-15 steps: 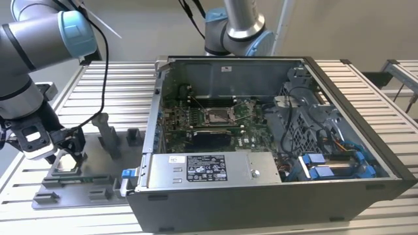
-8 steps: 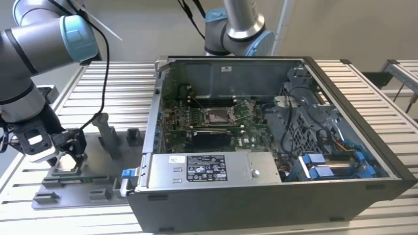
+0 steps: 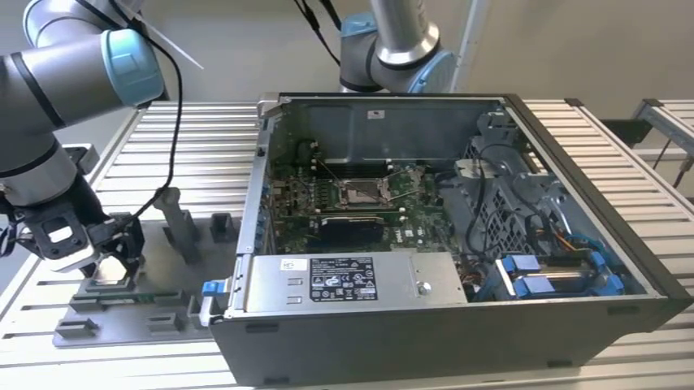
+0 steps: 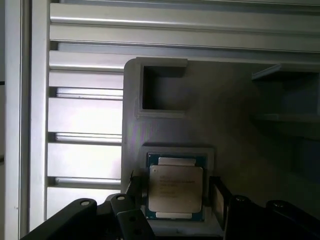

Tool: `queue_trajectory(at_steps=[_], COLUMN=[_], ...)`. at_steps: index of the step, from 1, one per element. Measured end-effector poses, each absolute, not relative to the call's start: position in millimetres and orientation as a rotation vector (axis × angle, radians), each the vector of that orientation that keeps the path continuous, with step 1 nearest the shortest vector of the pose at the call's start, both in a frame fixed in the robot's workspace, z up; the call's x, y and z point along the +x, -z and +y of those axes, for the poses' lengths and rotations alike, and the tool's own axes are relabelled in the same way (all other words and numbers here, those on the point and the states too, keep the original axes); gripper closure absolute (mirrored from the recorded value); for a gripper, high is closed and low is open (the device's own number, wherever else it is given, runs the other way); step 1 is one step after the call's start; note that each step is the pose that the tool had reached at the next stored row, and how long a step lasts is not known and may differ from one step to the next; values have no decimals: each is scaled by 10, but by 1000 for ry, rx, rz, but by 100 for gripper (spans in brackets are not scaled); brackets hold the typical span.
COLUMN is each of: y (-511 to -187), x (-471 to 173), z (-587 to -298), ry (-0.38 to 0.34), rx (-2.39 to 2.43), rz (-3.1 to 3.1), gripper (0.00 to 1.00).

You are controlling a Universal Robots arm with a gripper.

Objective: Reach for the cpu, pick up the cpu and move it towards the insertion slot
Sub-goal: 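Pick up the cpu and move it towards the insertion slot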

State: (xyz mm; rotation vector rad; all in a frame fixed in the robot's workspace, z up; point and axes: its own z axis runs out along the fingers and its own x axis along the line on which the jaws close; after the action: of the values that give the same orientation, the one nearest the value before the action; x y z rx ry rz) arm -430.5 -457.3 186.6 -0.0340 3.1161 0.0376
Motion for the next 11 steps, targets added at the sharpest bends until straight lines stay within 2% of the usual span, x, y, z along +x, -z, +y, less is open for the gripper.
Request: queue_trajectory(at_steps=[9,10,11], y=[-1858,-1859,-1859], x=[-4305,-4305,-4305], z=[-4573,-4573,-4573], ry=[-38,-38,-38], rx=[-34,-34,-34], rz=[3116,3116,3116], gripper=[0,100,100])
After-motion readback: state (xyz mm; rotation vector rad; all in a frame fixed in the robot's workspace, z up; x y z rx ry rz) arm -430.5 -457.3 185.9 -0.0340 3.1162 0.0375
